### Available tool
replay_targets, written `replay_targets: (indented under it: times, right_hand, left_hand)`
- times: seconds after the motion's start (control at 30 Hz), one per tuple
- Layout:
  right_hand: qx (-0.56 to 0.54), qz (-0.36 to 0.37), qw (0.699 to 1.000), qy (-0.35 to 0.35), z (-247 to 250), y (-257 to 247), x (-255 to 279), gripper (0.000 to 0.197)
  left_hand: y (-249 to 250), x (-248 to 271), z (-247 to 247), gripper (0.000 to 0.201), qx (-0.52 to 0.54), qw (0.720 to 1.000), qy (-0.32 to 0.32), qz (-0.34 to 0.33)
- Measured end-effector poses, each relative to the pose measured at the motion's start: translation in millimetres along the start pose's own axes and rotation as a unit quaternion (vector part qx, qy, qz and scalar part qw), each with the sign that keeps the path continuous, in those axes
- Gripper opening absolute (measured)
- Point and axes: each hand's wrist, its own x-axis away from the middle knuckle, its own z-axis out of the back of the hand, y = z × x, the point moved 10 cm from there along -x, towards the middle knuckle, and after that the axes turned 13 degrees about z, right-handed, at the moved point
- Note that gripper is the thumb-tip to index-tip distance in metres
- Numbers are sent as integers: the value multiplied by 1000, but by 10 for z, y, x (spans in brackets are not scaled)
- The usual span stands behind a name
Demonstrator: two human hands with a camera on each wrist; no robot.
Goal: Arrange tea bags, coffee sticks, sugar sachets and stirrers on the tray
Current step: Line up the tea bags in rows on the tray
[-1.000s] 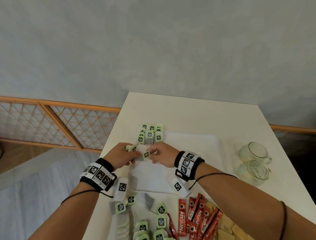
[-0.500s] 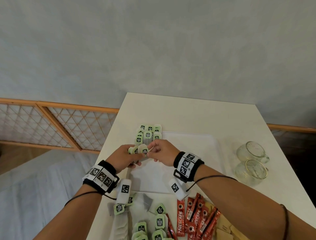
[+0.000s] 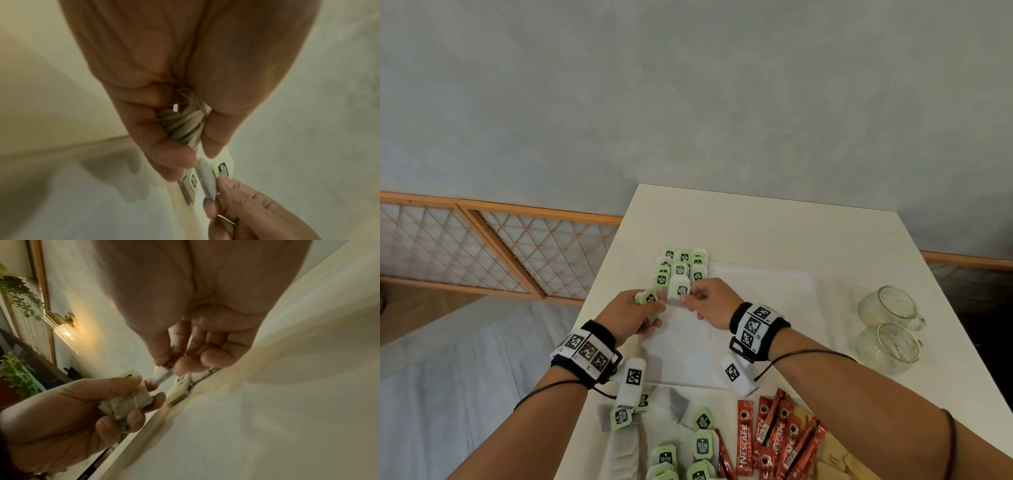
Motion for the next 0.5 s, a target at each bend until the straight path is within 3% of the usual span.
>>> replay_targets:
  times: [0.13,0.33,0.5]
  right_hand:
    - [32,-46,996,66,169,152,-128,34]
    - [94,-70,993,23,74,167,-222,28]
    - [96,-88,991,26,55,168,-281,30]
  left_hand:
    - [-29,-47,44,11,31,999,7,11]
    - [32,-56,22,13,20,1000,14,3]
    - [52,-91,70,19,-4,1000,27,1]
